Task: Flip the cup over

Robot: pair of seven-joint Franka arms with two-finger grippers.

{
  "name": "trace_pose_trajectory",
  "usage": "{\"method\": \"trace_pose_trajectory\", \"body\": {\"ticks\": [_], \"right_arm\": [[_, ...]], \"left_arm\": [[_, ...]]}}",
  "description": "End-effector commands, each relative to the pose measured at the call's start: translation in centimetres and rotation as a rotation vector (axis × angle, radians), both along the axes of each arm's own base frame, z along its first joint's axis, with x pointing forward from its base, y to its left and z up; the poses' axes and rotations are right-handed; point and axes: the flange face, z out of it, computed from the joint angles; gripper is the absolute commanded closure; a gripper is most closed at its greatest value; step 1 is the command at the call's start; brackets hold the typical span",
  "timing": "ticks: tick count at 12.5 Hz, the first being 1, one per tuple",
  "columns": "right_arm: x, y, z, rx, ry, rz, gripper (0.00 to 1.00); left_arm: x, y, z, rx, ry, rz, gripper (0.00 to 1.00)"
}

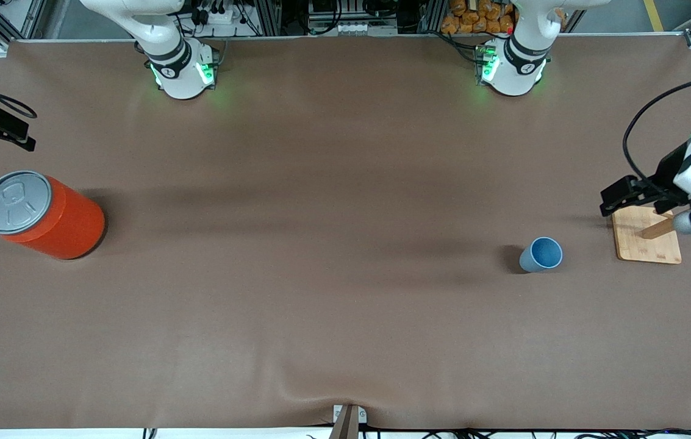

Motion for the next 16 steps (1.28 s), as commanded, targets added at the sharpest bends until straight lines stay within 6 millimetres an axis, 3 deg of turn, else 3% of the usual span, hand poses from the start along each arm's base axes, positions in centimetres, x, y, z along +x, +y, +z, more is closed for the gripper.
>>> {"method": "trace_pose_trajectory", "body": {"ticks": [1, 8, 9, 12, 16], "right_arm": [[-0.4, -0.1, 0.7, -0.007, -0.002, 0.003, 0.0], [-0.2, 0.3, 0.5, -0.006, 0.001, 0.01, 0.0], [-0.1, 0.5, 0.4, -0.008, 0.003, 0.013, 0.0], [-0.1, 0.1, 0.4, -0.008, -0.002, 0.007, 0.0], [-0.1, -0.1, 0.5, -0.008, -0.004, 0.004, 0.0]], "left_arm": [[-2.5, 0.4, 3.5, 0.018, -0.015, 0.021, 0.0], [-5.1, 1.0, 5.9, 0.006, -0.008, 0.011, 0.0], [-5.9, 1.1, 6.4, -0.003, -0.002, 0.013, 0.0], [-9.3, 1.9, 5.4, -0.037, 0.046, 0.029, 0.0], [-12.6, 0.8, 5.5, -0.021, 0.054, 0.017, 0.0]]}}
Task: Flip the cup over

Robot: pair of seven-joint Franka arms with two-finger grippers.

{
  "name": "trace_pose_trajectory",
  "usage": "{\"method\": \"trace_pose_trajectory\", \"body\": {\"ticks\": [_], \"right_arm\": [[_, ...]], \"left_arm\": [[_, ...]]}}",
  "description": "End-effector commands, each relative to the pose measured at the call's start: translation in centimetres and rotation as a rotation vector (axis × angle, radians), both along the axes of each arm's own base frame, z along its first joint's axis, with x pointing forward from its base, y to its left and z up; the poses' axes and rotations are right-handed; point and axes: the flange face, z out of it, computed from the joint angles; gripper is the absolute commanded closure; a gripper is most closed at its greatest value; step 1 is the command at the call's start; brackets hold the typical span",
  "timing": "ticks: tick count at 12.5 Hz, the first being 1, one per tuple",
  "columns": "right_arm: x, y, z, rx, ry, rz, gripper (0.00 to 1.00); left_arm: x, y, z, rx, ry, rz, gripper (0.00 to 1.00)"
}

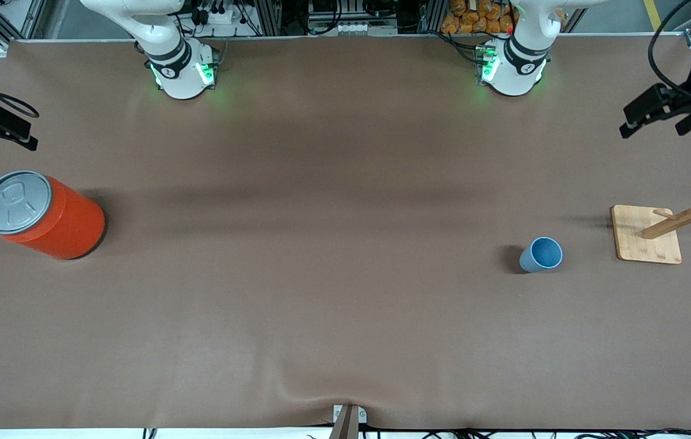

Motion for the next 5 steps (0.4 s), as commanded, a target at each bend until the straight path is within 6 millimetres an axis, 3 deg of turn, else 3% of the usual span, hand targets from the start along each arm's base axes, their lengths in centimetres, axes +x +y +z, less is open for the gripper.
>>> {"method": "trace_pose_trajectory", "body": {"ticks": [1, 5], "right_arm": [[-0.07, -0.34, 0.43, -0.009, -0.004, 0.0, 0.0], [-0.08, -0.24, 0.41, -0.008, -0.003, 0.001, 0.0]], "left_arm": [[-2.67, -0.51, 0.09, 0.011, 0.016, -0.006, 0.0], [-2.79, -0.03, 0.26, 0.017, 0.023, -0.004, 0.0]]}}
